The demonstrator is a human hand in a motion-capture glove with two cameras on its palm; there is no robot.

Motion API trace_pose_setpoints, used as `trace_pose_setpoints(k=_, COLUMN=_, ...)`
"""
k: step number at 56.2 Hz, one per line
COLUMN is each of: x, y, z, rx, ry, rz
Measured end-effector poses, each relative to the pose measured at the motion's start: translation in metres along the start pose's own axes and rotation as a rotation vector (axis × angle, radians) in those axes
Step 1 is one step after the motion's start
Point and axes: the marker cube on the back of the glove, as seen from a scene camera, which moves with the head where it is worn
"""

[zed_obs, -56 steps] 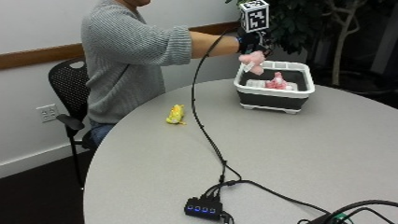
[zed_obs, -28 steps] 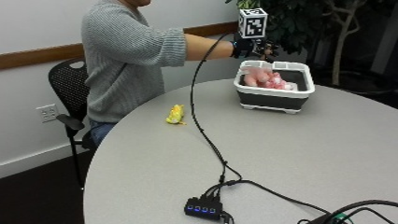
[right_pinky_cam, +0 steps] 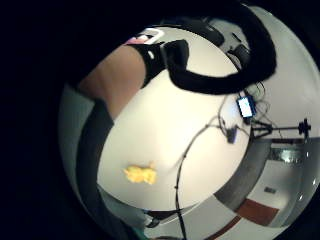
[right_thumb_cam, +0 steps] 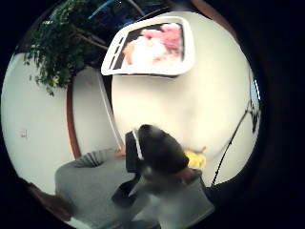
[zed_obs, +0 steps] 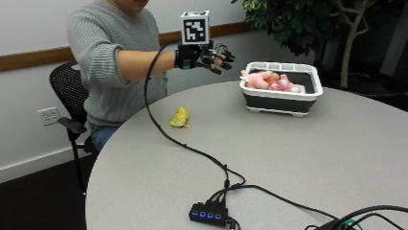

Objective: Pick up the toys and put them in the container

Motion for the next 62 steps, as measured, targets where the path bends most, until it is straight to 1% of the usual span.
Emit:
trace_pose_setpoints(k=2, x=0.002, y=0.015, z=0.001, rx=-0.004, ry=-0.048, rz=0.02)
trace_pose_setpoints(k=5, x=-0.007, y=0.033, z=0.0, rx=-0.014, ry=-0.213, rz=0.103)
trace_pose_setpoints(k=7, x=-0.01, y=0.041, z=0.004, rx=-0.02, ry=-0.247, rz=0.124)
trace_pose_setpoints(k=12, x=-0.022, y=0.06, z=0.02, rx=-0.027, ry=-0.254, rz=0.092)
trace_pose_setpoints(k=17, x=-0.041, y=0.08, z=0.055, rx=-0.045, ry=-0.225, rz=0.076)
trace_pose_setpoints(k=25, x=-0.08, y=0.112, z=0.119, rx=-0.147, ry=-0.289, rz=0.058)
trace_pose_setpoints(k=34, x=-0.094, y=0.126, z=0.16, rx=-0.24, ry=-0.292, rz=0.032)
trace_pose_setpoints(k=49, x=-0.089, y=0.128, z=0.172, rx=-0.205, ry=-0.245, rz=0.058)
trace_pose_setpoints(k=55, x=-0.092, y=0.126, z=0.174, rx=-0.132, ry=-0.171, rz=0.066)
trace_pose_setpoints(k=59, x=-0.093, y=0.118, z=0.162, rx=-0.09, ry=-0.179, rz=0.045)
trace_pose_setpoints(k=62, x=-0.084, y=0.109, z=0.147, rx=-0.071, ry=-0.123, rz=-0.014)
